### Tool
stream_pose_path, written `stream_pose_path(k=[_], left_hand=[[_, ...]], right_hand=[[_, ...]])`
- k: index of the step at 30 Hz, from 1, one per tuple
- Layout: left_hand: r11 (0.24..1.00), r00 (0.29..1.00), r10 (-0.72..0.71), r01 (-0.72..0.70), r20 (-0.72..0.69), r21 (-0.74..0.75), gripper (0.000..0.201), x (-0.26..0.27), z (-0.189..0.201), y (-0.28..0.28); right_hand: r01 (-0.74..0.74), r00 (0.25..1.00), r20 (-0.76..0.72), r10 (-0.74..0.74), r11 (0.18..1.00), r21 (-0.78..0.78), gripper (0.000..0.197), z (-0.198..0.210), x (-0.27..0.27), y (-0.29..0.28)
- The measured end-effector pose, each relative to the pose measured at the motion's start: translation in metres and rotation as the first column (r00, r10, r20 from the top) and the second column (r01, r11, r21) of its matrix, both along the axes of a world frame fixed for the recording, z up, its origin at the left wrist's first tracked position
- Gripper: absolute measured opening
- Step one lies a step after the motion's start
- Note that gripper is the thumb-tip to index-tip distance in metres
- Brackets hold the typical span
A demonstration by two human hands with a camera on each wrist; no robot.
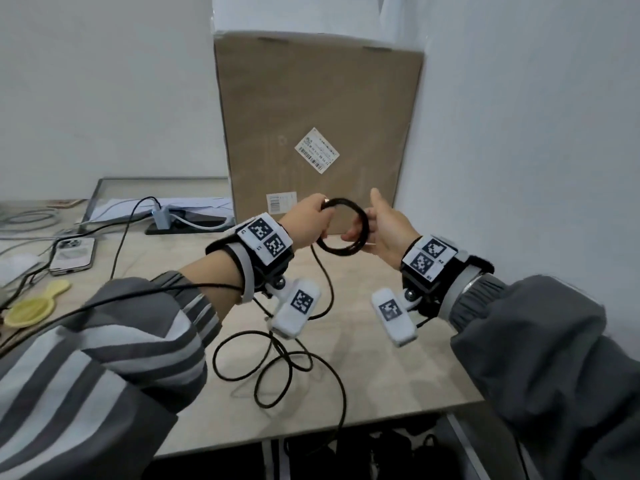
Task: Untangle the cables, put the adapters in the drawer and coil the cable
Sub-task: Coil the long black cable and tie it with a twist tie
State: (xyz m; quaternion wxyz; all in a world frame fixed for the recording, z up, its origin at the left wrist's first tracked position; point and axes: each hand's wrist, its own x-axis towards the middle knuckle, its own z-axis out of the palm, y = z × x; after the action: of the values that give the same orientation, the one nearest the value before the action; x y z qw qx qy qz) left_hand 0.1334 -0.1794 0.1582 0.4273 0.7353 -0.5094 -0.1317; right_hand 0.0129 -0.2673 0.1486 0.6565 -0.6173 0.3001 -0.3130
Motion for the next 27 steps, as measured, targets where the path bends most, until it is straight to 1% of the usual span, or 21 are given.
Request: stream_pose_path(k=[1, 2, 3, 4, 6, 7, 8, 9, 11, 13, 15, 17, 18, 19, 20, 21, 22, 23, 24, 25, 27], left_hand=[[0.997, 0.991, -0.012, 0.001, 0.136, 0.081, 0.014, -0.005, 0.004, 0.004], [0.991, 0.977, -0.035, 0.007, 0.21, 0.132, 0.018, -0.012, 0.007, 0.007], [0.986, 0.971, -0.06, 0.022, 0.23, 0.162, 0.022, -0.021, 0.01, 0.009], [0.984, 0.97, -0.082, 0.041, 0.229, 0.175, 0.027, -0.028, 0.011, 0.01], [0.984, 0.979, -0.093, 0.062, 0.179, 0.169, 0.037, -0.039, 0.011, 0.011], [0.988, 0.989, -0.093, 0.076, 0.118, 0.137, 0.04, -0.041, 0.01, 0.013], [0.99, 0.993, -0.113, 0.11, 0.04, 0.083, 0.039, -0.041, 0.009, 0.015], [0.987, 0.987, -0.156, 0.157, -0.048, 0.024, 0.033, -0.04, 0.006, 0.017], [0.974, 0.947, -0.226, 0.211, -0.227, -0.088, 0.02, -0.038, -0.001, 0.022], [0.964, 0.877, -0.264, 0.229, -0.401, -0.135, 0.023, -0.04, -0.008, 0.029], [0.949, 0.835, -0.312, 0.255, -0.453, -0.183, 0.025, -0.044, -0.012, 0.033], [0.949, 0.849, -0.313, 0.265, -0.425, -0.17, 0.026, -0.047, -0.01, 0.036], [0.958, 0.89, -0.287, 0.257, -0.354, -0.129, 0.026, -0.048, -0.006, 0.036], [0.968, 0.94, -0.251, 0.243, -0.233, -0.062, 0.026, -0.049, -0.003, 0.036], [0.975, 0.972, -0.22, 0.222, -0.079, 0.029, 0.025, -0.048, 0.001, 0.036], [0.972, 0.976, -0.205, 0.195, 0.07, 0.127, 0.023, -0.049, 0.005, 0.037], [0.964, 0.962, -0.212, 0.176, 0.172, 0.2, 0.021, -0.05, 0.01, 0.037], [0.957, 0.949, -0.225, 0.174, 0.219, 0.233, 0.02, -0.052, 0.014, 0.037], [0.955, 0.948, -0.235, 0.183, 0.217, 0.232, 0.02, -0.054, 0.017, 0.037], [0.958, 0.954, -0.237, 0.198, 0.183, 0.207, 0.021, -0.056, 0.019, 0.036], [0.971, 0.973, -0.221, 0.213, 0.069, 0.107, 0.023, -0.059, 0.018, 0.034]], right_hand=[[-0.061, 0.992, -0.113, 0.052, 0.995, -0.081, 0.059, 0.007, -0.006, 0.001], [-0.123, 0.972, -0.216, 0.09, 0.982, -0.141, 0.061, 0.014, -0.01, 0.003], [-0.171, 0.949, -0.295, 0.111, 0.968, -0.185, 0.061, 0.019, -0.011, 0.008], [-0.19, 0.93, -0.355, 0.096, 0.952, -0.24, 0.062, 0.023, -0.01, 0.013], [-0.143, 0.903, -0.426, -0.051, 0.9, -0.411, 0.062, 0.025, -0.007, 0.024], [-0.096, 0.904, -0.409, -0.123, 0.874, -0.476, 0.061, 0.023, -0.007, 0.026], [-0.046, 0.92, -0.36, -0.156, 0.868, -0.494, 0.058, 0.02, -0.007, 0.026], [0.006, 0.942, -0.292, -0.165, 0.88, -0.476, 0.055, 0.017, -0.008, 0.024], [0.127, 0.973, -0.134, -0.19, 0.917, -0.379, 0.049, 0.014, -0.013, 0.021], [0.212, 0.975, -0.01, -0.221, 0.945, -0.25, 0.045, 0.013, -0.016, 0.02], [0.231, 0.973, 0.061, -0.224, 0.961, -0.149, 0.04, 0.01, -0.018, 0.024], [0.192, 0.98, 0.064, -0.186, 0.977, -0.091, 0.037, 0.004, -0.02, 0.025], [0.145, 0.989, 0.034, -0.142, 0.983, -0.11, 0.034, 0.003, -0.022, 0.026], [0.098, 0.995, -0.018, -0.102, 0.979, -0.177, 0.028, 0.003, -0.023, 0.025], [0.046, 0.994, -0.084, -0.072, 0.958, -0.282, 0.022, 0.004, -0.025, 0.026], [-0.012, 0.987, -0.154, -0.052, 0.921, -0.39, 0.02, 0.006, -0.027, 0.028], [-0.075, 0.973, -0.228, -0.044, 0.869, -0.489, 0.024, 0.008, -0.028, 0.03], [-0.135, 0.952, -0.302, -0.057, 0.805, -0.577, 0.035, 0.01, -0.028, 0.032], [-0.164, 0.93, -0.354, -0.103, 0.744, -0.647, 0.048, 0.012, -0.029, 0.035], [-0.151, 0.916, -0.365, -0.164, 0.703, -0.695, 0.058, 0.013, -0.029, 0.038], [-0.04, 0.914, -0.293, -0.282, 0.655, -0.754, 0.066, 0.013, -0.027, 0.036]])
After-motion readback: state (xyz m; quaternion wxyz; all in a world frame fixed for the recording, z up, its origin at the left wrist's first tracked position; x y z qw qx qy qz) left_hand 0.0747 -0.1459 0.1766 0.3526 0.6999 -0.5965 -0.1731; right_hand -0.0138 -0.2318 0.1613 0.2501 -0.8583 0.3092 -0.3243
